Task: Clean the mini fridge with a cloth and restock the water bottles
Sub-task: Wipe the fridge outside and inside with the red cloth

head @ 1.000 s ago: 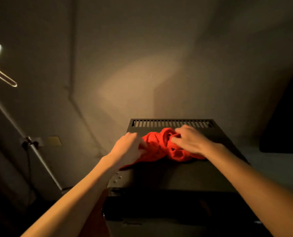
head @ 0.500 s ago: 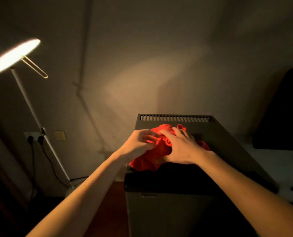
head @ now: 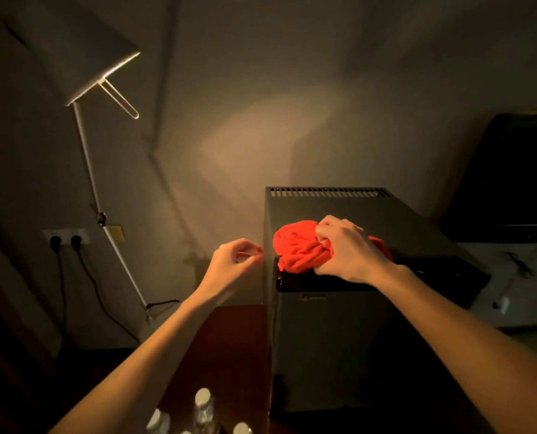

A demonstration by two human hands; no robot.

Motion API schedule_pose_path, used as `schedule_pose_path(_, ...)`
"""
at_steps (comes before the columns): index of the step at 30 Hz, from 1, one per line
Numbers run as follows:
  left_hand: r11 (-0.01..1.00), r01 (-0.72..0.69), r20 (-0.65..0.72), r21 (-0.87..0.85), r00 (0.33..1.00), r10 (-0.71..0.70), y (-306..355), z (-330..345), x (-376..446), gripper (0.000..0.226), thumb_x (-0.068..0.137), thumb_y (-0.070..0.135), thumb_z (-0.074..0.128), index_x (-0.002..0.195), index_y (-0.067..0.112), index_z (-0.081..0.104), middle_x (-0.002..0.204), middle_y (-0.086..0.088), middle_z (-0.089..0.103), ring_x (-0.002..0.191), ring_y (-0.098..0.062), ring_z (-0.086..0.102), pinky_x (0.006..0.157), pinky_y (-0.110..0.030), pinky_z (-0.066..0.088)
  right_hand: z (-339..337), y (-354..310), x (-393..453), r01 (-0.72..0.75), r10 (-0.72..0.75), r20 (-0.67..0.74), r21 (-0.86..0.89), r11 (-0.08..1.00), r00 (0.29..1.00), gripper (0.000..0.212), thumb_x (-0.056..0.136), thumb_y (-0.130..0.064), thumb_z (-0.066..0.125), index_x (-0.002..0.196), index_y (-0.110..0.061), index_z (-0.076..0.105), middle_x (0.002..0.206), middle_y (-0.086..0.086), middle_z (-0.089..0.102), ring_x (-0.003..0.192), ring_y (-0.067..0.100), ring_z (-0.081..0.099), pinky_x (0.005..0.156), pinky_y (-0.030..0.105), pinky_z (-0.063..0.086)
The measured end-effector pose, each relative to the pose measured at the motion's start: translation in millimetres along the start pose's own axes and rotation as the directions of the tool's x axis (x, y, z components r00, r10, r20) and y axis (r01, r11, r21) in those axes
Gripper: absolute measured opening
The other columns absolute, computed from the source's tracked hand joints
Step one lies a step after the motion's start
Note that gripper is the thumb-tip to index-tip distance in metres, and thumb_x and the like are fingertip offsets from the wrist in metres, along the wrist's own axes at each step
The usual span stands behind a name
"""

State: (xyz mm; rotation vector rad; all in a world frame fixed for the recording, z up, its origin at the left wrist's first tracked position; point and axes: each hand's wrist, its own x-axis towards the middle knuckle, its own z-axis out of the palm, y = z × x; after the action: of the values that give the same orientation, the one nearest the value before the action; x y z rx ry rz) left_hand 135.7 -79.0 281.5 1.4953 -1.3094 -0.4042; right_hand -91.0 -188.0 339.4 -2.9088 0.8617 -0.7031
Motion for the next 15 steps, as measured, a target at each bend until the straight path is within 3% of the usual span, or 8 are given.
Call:
schedule_pose_path(2, 1.0, 0.019, 0.029, 0.015, 0.999, -0.019, -5, 6, -11, 0.008, 0.084, 0.007, 0.07, 0.085, 0.015, 0.072, 0.083, 0.001, 0.073, 0.07, 0.004, 0.063, 0.068, -0.014, 0.047, 0, -11, -11, 0.028, -0.028, -0.028, 0.009, 1.0, 0.999, 0.042, 0.058, -0.032, 0.08, 0.073, -0.028, 0.04, 0.087, -0.01, 0.047, 0.074, 0.016, 0.046, 0.064, 0.026, 0.031)
schedule_pose_path(5, 1.0, -0.002, 0.067, 0.026, 0.998, 0.0, -8, 16, -27, 0.017, 0.084, 0.003, 0.068, 0.08, 0.019, 0.069, 0.077, 0.007, 0.069, 0.066, 0.009, 0.059, 0.065, -0.009, 0.044, 0, -23, -25, 0.044, -0.042, -0.053, 0.027, 0.999, 0.998, 0.048, 0.058, -0.035, 0.082, 0.072, -0.03, 0.036, 0.089, -0.01, 0.05, 0.075, 0.015, 0.047, 0.064, 0.026, 0.032)
schedule_pose_path(8, 0.999, 0.024, 0.141, -0.036, 0.99, -0.019, -13, 21, -43, 0.001, 0.08, 0.022, 0.071, 0.081, 0.023, 0.071, 0.076, 0.007, 0.072, 0.069, 0.002, 0.062, 0.064, -0.018, 0.05, -1, -37, -39, 0.094, -0.09, -0.086, 0.042, 0.995, 0.992, 0.048, 0.057, -0.043, 0.077, 0.075, -0.031, 0.034, 0.094, -0.007, 0.054, 0.078, 0.014, 0.048, 0.066, 0.025, 0.034)
schedule_pose_path(12, 0.991, 0.053, 0.159, -0.121, 0.987, -0.034, -24, 27, -60, 0.022, 0.067, 0.046, 0.072, 0.084, 0.033, 0.075, 0.081, 0.009, 0.075, 0.075, 0.001, 0.062, 0.069, -0.032, 0.055, 6, -60, -57, 0.155, -0.159, -0.131, -0.037, 0.987, 0.979, 0.046, 0.06, -0.058, 0.069, 0.081, -0.025, 0.045, 0.101, -0.004, 0.055, 0.09, 0.018, 0.05, 0.072, 0.028, 0.042)
schedule_pose_path(15, 0.99, 0.038, 0.139, -0.136, 0.99, -0.019, -26, 32, -69, 0.024, 0.057, 0.051, 0.068, 0.077, 0.04, 0.074, 0.072, 0.017, 0.072, 0.068, 0.009, 0.055, 0.062, -0.022, 0.049, 12, -67, -66, 0.157, -0.164, -0.194, -0.054, 0.986, 0.967, 0.049, 0.061, -0.06, 0.065, 0.084, -0.019, 0.052, 0.105, 0.0, 0.056, 0.097, 0.023, 0.052, 0.076, 0.032, 0.047)
